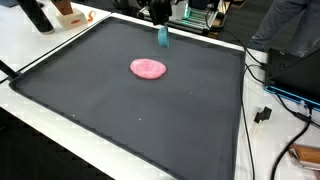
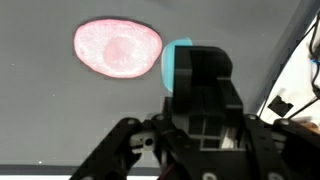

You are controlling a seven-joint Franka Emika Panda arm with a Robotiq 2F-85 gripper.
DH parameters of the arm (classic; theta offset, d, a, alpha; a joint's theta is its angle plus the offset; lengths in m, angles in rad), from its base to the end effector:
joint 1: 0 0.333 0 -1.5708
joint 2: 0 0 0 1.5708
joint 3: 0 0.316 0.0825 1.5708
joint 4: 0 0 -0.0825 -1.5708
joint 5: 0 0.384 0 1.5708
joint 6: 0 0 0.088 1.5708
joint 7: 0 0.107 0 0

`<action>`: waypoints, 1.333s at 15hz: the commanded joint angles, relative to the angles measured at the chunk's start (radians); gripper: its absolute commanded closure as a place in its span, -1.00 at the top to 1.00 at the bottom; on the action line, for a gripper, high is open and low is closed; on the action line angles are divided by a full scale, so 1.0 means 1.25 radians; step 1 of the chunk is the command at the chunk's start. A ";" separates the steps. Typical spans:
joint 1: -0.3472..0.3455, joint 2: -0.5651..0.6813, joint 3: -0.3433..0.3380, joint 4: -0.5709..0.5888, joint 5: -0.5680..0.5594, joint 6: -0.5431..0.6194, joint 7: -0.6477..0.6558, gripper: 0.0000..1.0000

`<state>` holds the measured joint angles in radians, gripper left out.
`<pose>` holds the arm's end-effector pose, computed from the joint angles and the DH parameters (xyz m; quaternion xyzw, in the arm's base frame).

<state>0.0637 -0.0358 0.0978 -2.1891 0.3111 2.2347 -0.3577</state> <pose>0.5259 0.0952 0.4110 -0.9774 -0.1661 -0.0522 0.1195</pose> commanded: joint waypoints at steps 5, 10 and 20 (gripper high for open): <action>0.025 -0.046 0.017 0.004 -0.194 -0.045 0.274 -0.50; 0.034 -0.060 0.032 0.015 -0.256 -0.062 0.363 -0.50; 0.039 -0.077 0.049 0.031 -0.312 -0.090 0.438 -0.50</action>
<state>0.1072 -0.1117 0.1523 -2.1536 -0.0305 2.1530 0.1398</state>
